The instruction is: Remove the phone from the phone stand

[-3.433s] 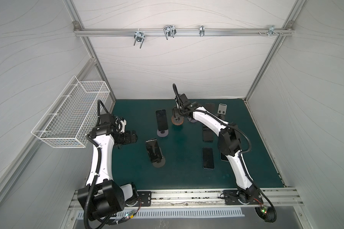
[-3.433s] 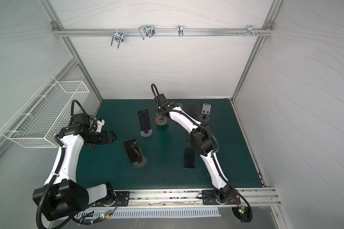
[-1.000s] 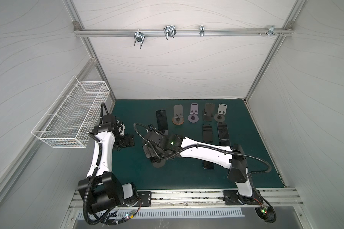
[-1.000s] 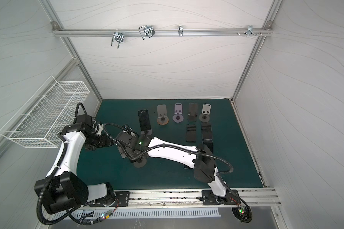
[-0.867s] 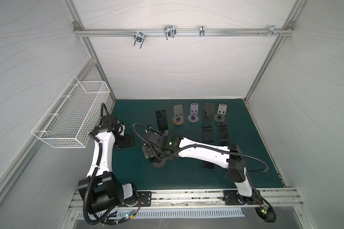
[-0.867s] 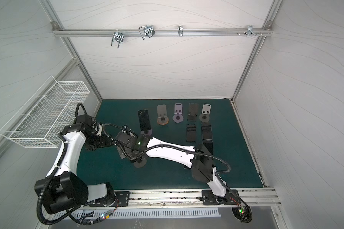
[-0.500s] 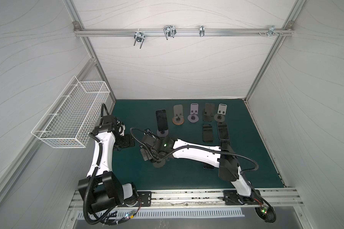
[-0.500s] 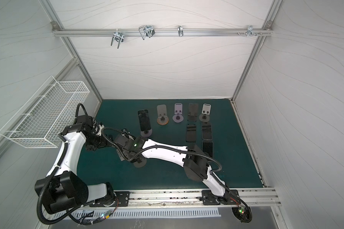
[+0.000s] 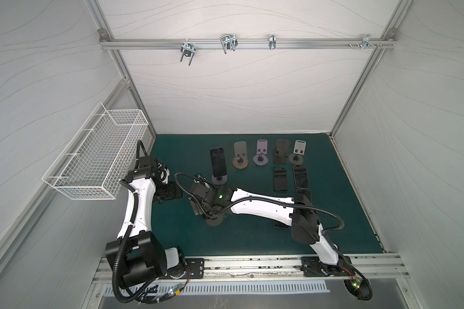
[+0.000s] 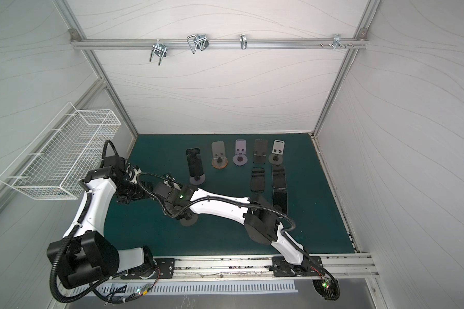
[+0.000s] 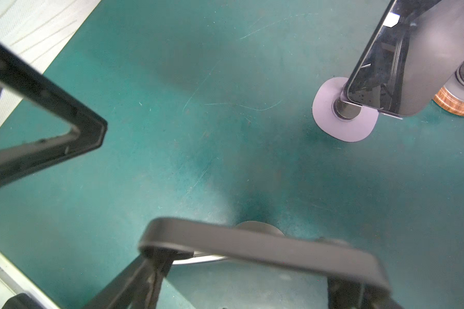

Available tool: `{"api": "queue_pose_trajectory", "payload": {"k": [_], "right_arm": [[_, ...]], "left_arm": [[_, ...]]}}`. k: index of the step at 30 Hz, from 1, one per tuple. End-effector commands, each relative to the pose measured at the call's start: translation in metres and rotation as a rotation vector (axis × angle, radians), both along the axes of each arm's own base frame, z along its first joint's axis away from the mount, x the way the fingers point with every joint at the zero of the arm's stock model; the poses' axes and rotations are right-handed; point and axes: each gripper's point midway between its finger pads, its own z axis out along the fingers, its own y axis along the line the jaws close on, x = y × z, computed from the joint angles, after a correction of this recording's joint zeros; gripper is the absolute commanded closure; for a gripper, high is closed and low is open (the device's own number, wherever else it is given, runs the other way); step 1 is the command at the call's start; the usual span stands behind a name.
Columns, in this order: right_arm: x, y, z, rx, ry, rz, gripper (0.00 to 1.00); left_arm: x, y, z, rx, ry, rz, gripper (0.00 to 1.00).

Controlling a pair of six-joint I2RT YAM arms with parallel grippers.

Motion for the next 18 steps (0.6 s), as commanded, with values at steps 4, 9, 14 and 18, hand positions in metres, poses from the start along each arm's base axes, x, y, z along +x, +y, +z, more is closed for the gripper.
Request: {"api": "queue_pose_trajectory", "payload": {"k": [4, 9, 14, 18], "right_arm": [[0.012, -0.001, -0.007, -0.014, -0.017, -0.057, 0.12], [0.012, -0.003, 0.001, -0.001, -0.024, -0.064, 0.21], [0.009, -0.004, 0.025, 0.043, -0.034, -0.064, 0.29], [0.008, -0.012, 0.045, 0.074, -0.034, -0.069, 0.32]], "left_arm": [[0.003, -0.002, 0.000, -0.017, -0.014, -0.012, 0.03], [0.003, -0.003, 0.000, -0.021, -0.015, -0.015, 0.03], [0.004, -0.003, 0.002, -0.020, -0.021, -0.021, 0.03], [0.005, -0.004, 0.004, -0.022, -0.027, -0.022, 0.03]]}}
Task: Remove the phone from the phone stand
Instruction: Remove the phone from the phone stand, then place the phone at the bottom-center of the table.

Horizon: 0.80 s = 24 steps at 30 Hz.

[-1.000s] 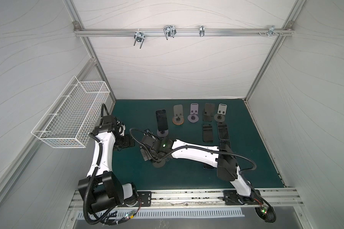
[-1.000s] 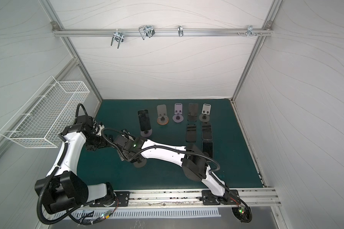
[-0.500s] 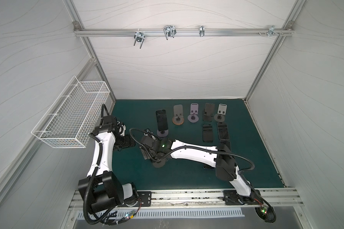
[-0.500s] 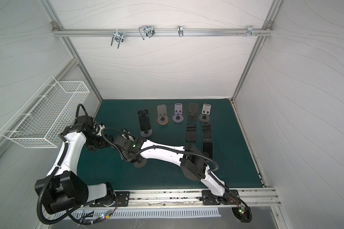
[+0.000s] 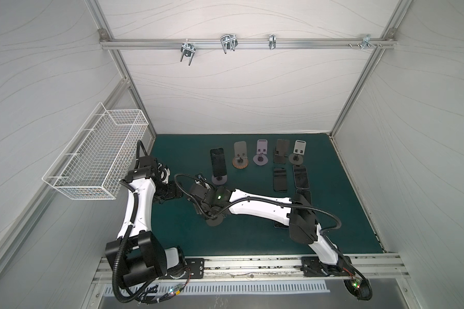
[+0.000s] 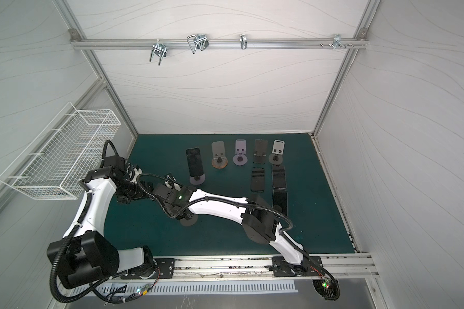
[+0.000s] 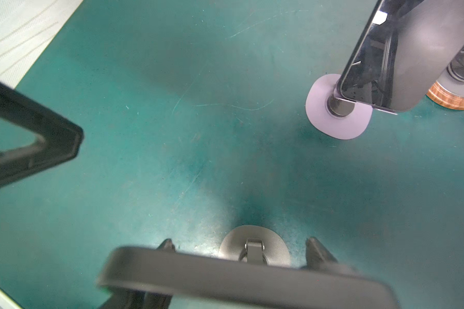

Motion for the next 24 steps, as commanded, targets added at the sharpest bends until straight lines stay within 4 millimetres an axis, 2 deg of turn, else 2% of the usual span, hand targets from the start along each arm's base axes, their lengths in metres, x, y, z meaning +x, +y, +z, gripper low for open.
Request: {"api": "queue_pose_trajectory", "payload": {"k": [1, 8, 10, 13, 16, 20, 24], "right_arm": [[0.003, -0.011, 0.053, 0.088, -0.027, -0.035, 0.33], [-0.003, -0.039, 0.089, 0.153, -0.011, -0.067, 0.33], [-0.004, -0.052, 0.097, 0.160, -0.012, -0.082, 0.33], [-0.001, -0.081, 0.099, 0.155, 0.003, -0.130, 0.33], [0.006, -0.116, 0.097, 0.128, -0.022, -0.197, 0.33], [0.011, -0.166, 0.073, 0.068, 0.018, -0.301, 0.33], [0.009, -0.203, 0.047, 0.043, 0.084, -0.376, 0.34]], "left_arm": [[0.004, -0.001, 0.004, -0.010, -0.023, -0.019, 0.03], [0.007, -0.003, 0.008, -0.023, -0.033, -0.024, 0.03], [0.008, -0.004, 0.009, -0.027, -0.035, -0.028, 0.03], [0.008, -0.005, 0.011, -0.030, -0.037, -0.038, 0.03], [0.009, -0.004, 0.011, -0.025, -0.045, -0.045, 0.03], [0.010, -0.005, 0.010, -0.031, -0.049, -0.046, 0.03], [0.012, -0.007, 0.009, -0.047, -0.046, -0.043, 0.03]]}}
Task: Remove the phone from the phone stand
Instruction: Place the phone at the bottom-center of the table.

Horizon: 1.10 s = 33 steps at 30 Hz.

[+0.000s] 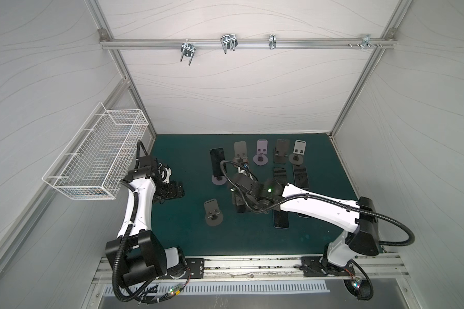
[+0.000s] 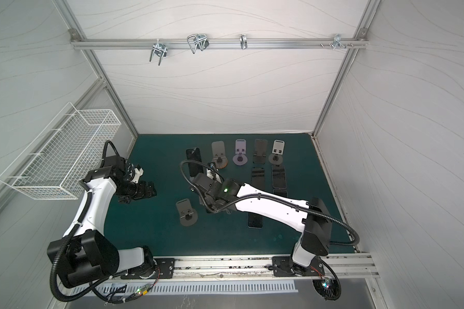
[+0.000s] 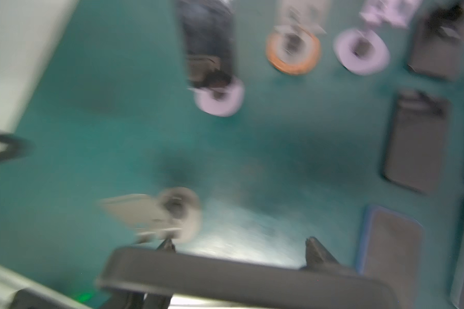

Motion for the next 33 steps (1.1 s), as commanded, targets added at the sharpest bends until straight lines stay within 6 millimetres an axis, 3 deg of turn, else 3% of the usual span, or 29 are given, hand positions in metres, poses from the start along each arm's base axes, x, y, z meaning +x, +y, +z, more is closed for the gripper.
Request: {"api": "queue_pose_trajectory", "payload": {"k": [1, 8, 12, 33], "right_arm": [[-0.002, -0.032, -0.010, -0.001, 0.049, -0.099, 0.34], [-0.009, -0.063, -0.060, -0.052, 0.186, -0.160, 0.34], [-0.010, -0.069, -0.086, -0.078, 0.269, -0.175, 0.34], [0.001, -0.066, -0.165, -0.187, 0.431, -0.187, 0.31]], "left_arm": [[0.011, 0.000, 0.009, -0.011, -0.041, -0.018, 0.03], [0.012, -0.003, 0.008, -0.034, -0.039, -0.013, 0.03], [0.012, -0.005, 0.009, -0.037, -0.045, -0.020, 0.03], [0.011, -0.006, 0.009, -0.039, -0.054, -0.037, 0.03]]}}
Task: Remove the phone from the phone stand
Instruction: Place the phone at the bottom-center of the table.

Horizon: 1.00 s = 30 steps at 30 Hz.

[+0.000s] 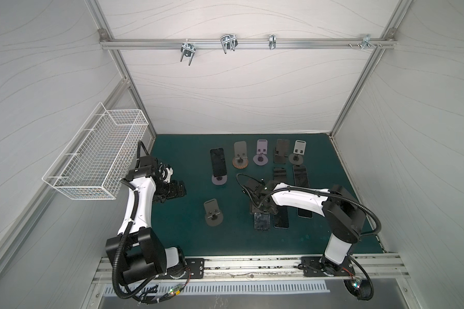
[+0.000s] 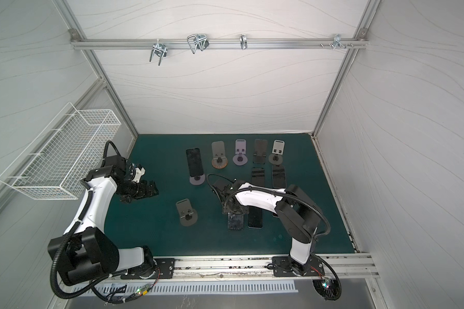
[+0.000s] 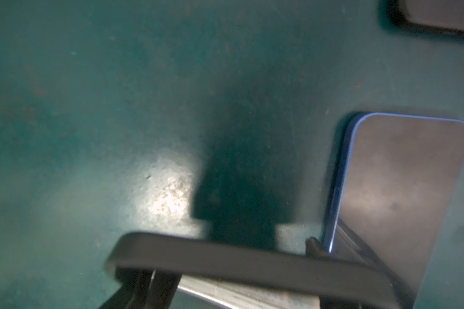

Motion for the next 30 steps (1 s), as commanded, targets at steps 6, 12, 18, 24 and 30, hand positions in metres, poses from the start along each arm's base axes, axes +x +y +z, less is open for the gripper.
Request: {"api": "queue_pose_trajectory", "payload": {"k": [6, 12, 18, 24, 30], "right_arm": [[0.000, 0.003, -0.023, -0.024, 0.039, -0.007, 0.27], [-0.001, -0.001, -0.031, -0.045, 0.052, -0.013, 0.26], [-0.003, -0.004, -0.035, -0.059, 0.060, -0.017, 0.22], [-0.001, -0.001, -0.028, -0.050, 0.051, -0.012, 0.21], [0.006, 0.009, 0.005, 0.001, 0.009, 0.003, 0.19]], "left_arm": [[0.005, 0.001, 0.010, 0.007, -0.044, -0.025, 0.03], [0.004, 0.000, 0.010, 0.005, -0.044, -0.023, 0.03], [0.005, 0.000, 0.012, 0.006, -0.049, -0.023, 0.03], [0.005, -0.001, 0.012, 0.001, -0.048, -0.025, 0.03], [0.006, 0.000, 0.014, 0.002, -0.051, -0.026, 0.03]]}}
